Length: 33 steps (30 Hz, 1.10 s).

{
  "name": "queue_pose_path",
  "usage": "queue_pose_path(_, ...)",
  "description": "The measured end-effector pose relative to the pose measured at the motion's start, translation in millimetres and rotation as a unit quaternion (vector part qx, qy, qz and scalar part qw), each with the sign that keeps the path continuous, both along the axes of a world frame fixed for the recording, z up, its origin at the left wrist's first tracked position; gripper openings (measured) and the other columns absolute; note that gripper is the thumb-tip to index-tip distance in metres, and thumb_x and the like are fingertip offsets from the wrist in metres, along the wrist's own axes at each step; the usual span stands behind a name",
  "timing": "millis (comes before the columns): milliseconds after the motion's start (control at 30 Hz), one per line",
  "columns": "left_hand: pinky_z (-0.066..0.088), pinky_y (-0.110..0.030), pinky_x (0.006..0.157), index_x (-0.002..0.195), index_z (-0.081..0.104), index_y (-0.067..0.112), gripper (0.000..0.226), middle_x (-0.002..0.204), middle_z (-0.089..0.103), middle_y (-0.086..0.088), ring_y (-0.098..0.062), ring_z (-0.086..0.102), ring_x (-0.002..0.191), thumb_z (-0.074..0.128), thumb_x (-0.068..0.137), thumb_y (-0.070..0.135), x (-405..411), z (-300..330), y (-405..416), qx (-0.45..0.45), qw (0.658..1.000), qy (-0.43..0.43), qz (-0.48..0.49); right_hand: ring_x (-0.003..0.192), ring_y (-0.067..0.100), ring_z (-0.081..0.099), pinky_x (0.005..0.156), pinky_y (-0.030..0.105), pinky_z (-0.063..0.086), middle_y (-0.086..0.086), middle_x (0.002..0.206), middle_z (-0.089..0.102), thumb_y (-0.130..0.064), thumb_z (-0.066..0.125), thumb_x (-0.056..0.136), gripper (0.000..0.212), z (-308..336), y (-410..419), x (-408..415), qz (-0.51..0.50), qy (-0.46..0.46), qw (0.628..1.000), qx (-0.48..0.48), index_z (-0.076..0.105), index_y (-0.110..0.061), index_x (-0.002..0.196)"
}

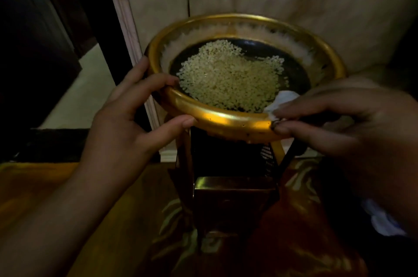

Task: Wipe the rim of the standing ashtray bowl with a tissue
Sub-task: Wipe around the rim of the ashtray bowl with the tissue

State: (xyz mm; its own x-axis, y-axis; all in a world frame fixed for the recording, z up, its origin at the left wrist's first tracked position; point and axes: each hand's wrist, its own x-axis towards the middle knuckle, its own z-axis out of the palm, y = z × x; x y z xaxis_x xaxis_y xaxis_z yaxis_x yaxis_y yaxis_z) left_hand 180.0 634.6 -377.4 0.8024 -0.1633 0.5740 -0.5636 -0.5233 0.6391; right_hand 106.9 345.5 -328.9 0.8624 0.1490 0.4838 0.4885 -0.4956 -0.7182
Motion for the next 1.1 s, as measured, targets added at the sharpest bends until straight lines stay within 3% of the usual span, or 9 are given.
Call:
queue_pose_path(100,0.029,-0.021,0.118,0.126,0.060,0.053,0.058,0.163,0.034,0.013,0.008,0.025,0.148,0.073,0.071,0.064,-1.5,2.2,-2.3,-0.004,1.000,0.001,0.006,0.086,0.009,0.070,0.077,0.040,0.056,-0.017,0.085,0.074,-0.030,0.083,0.082,0.009,-6.9,12.2,0.1,-0.069,-0.090,0.990,-0.080,0.078,-0.034,0.089)
queue_pose_path(233,0.029,-0.027,0.118,0.125,0.062,0.049,0.061,0.163,0.034,0.011,0.008,0.023,0.148,0.073,0.066,0.063,-3.5,4.1,-4.6,-0.010,1.000,0.016,-0.002,0.094,0.018,0.066,0.082,0.054,0.046,-0.015,0.097,0.072,-0.038,0.080,0.084,0.016,-16.9,30.6,-5.2,-0.142,-0.161,0.965,-0.151,0.074,-0.038,0.098)
queue_pose_path(333,0.026,-0.017,0.113,0.123,0.063,0.051,0.062,0.163,0.032,0.013,0.008,0.024,0.148,0.073,0.063,0.066,-5.5,7.3,-4.7,-0.016,1.000,0.022,0.000,0.096,0.022,0.065,0.084,0.053,0.042,-0.021,0.103,0.072,-0.047,0.072,0.085,0.016,-19.3,48.6,-3.8,-0.156,-0.173,0.956,-0.179,0.074,-0.043,0.100)
queue_pose_path(467,0.023,0.001,0.105,0.121,0.063,0.053,0.063,0.163,0.032,0.016,0.008,0.026,0.147,0.071,0.061,0.069,-5.8,8.4,-5.1,-0.018,0.999,0.028,0.000,0.092,0.015,0.054,0.084,0.036,0.029,-0.025,0.100,0.070,-0.047,0.070,0.085,0.015,-23.0,69.5,-0.2,-0.203,-0.216,0.934,-0.200,0.076,-0.043,0.097)
queue_pose_path(567,0.019,0.009,0.099,0.123,0.063,0.053,0.064,0.163,0.031,0.017,0.007,0.027,0.146,0.069,0.061,0.071,-6.0,7.6,-4.4,-0.016,0.999,0.030,-0.001,0.089,0.019,0.054,0.082,0.038,0.032,-0.020,0.099,0.072,-0.044,0.073,0.085,0.012,-26.2,80.6,3.9,-0.212,-0.251,0.919,-0.216,0.078,-0.041,0.095)
queue_pose_path(733,0.019,0.009,0.098,0.124,0.061,0.054,0.064,0.163,0.030,0.017,0.007,0.026,0.144,0.068,0.062,0.072,-5.6,6.8,-4.7,-0.004,1.000,0.017,-0.001,0.090,0.020,0.053,0.080,0.040,0.034,-0.018,0.098,0.072,-0.044,0.074,0.086,0.012,-29.6,84.0,7.0,-0.208,-0.270,0.913,-0.223,0.078,-0.039,0.096)
queue_pose_path(867,0.024,-0.008,0.103,0.122,0.061,0.054,0.064,0.164,0.029,0.017,0.001,0.030,0.146,0.067,0.062,0.073,-6.5,7.4,-5.4,-0.002,1.000,0.017,-0.003,0.092,0.014,0.053,0.082,0.042,0.036,-0.027,0.108,0.068,-0.047,0.069,0.087,0.014,-36.6,68.0,0.8,-0.207,-0.266,0.918,-0.208,0.076,-0.045,0.100)
queue_pose_path(1000,0.024,-0.012,0.104,0.122,0.060,0.055,0.064,0.164,0.028,0.018,-0.001,0.029,0.148,0.067,0.062,0.073,-5.6,7.7,-5.2,-0.003,1.000,0.025,-0.002,0.096,0.020,0.066,0.082,0.051,0.042,-0.028,0.116,0.067,-0.043,0.070,0.088,0.018,-43.3,35.0,-8.4,-0.179,-0.223,0.943,-0.170,0.070,-0.049,0.105)
queue_pose_path(1100,0.024,-0.013,0.107,0.123,0.061,0.053,0.063,0.164,0.028,0.018,0.002,0.027,0.148,0.069,0.063,0.070,-5.1,7.5,-4.9,-0.006,1.000,0.026,-0.004,0.093,0.023,0.068,0.084,0.039,0.040,-0.023,0.113,0.070,-0.039,0.074,0.084,0.018,-37.9,11.2,-11.3,-0.174,-0.217,0.946,-0.168,0.076,-0.040,0.102)
